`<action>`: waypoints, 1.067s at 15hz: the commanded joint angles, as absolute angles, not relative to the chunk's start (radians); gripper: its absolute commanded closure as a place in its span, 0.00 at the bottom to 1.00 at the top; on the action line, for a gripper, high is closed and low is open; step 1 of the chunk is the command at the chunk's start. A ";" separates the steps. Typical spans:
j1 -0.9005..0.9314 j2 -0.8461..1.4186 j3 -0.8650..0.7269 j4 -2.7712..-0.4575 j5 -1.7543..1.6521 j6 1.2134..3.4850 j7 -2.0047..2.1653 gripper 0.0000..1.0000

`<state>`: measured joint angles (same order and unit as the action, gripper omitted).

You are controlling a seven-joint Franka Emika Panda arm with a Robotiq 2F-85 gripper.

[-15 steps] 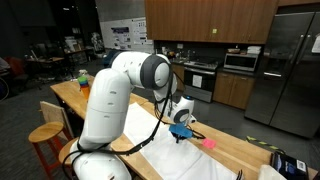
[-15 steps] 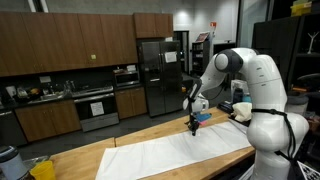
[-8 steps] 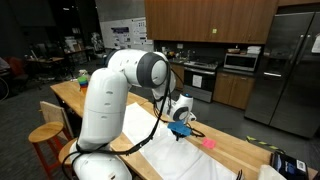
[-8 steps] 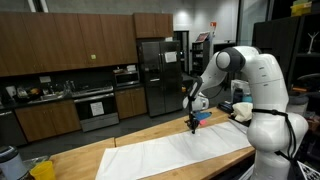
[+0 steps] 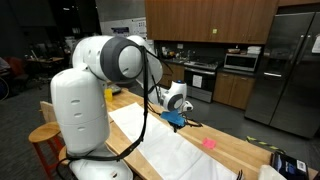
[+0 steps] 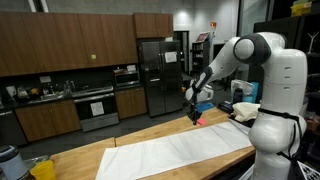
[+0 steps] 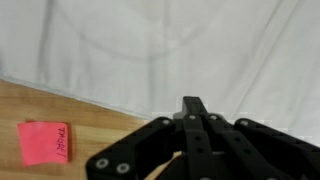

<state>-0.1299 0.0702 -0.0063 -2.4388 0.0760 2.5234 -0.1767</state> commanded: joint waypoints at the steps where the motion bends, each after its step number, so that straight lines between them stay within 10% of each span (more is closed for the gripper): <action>1: -0.108 0.049 -0.027 -2.451 0.077 2.516 -0.172 0.99; 3: -0.107 0.038 -0.029 -2.462 0.076 2.516 -0.169 0.99; 4: -0.103 0.050 -0.027 -2.454 0.064 2.513 -0.149 0.74; 15: -0.136 -0.099 -0.146 -2.534 -0.475 2.572 0.489 0.74; 16: -0.136 -0.023 -0.136 -2.486 -0.493 2.597 0.468 0.99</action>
<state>-0.1290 -0.0232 -0.1431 -2.4880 -0.4959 2.5992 0.4716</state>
